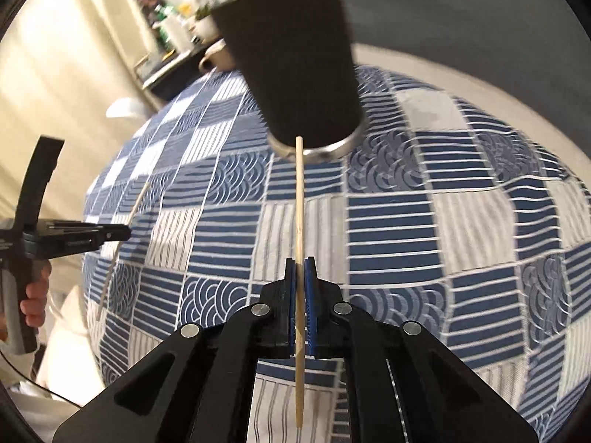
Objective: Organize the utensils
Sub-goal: 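Lift both held sticks upright and carry them over the black cup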
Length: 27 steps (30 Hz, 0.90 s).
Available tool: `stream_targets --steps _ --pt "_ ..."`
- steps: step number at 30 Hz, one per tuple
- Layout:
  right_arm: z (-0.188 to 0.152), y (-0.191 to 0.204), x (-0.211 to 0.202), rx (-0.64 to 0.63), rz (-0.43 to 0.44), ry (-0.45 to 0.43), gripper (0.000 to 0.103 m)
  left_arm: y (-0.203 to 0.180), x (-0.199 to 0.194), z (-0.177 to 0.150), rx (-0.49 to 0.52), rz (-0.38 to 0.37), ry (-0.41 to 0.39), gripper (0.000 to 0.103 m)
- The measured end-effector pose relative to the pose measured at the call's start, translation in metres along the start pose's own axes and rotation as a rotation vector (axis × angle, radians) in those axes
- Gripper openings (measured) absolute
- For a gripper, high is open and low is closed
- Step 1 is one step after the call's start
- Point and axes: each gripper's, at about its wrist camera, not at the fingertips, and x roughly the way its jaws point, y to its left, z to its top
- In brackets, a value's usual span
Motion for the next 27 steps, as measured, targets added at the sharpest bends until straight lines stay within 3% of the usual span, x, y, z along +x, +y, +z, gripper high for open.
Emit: stream_targets --steps 6,10,17,27 --pt "0.012 -0.013 -0.043 0.037 -0.045 -0.084 0.005 0.004 -0.035 0.030 0.030 -0.011 -0.094 0.005" --pt "0.022 -0.015 -0.066 0.052 -0.095 -0.140 0.005 -0.024 -0.063 0.053 0.064 -0.016 -0.164 0.005" --pt "0.043 -0.020 -0.109 0.103 -0.170 -0.258 0.005 -0.037 -0.099 0.088 0.119 -0.047 -0.264 0.005" --pt "0.083 0.002 -0.134 0.135 -0.213 -0.383 0.005 -0.059 -0.134 0.145 0.204 -0.117 -0.364 0.005"
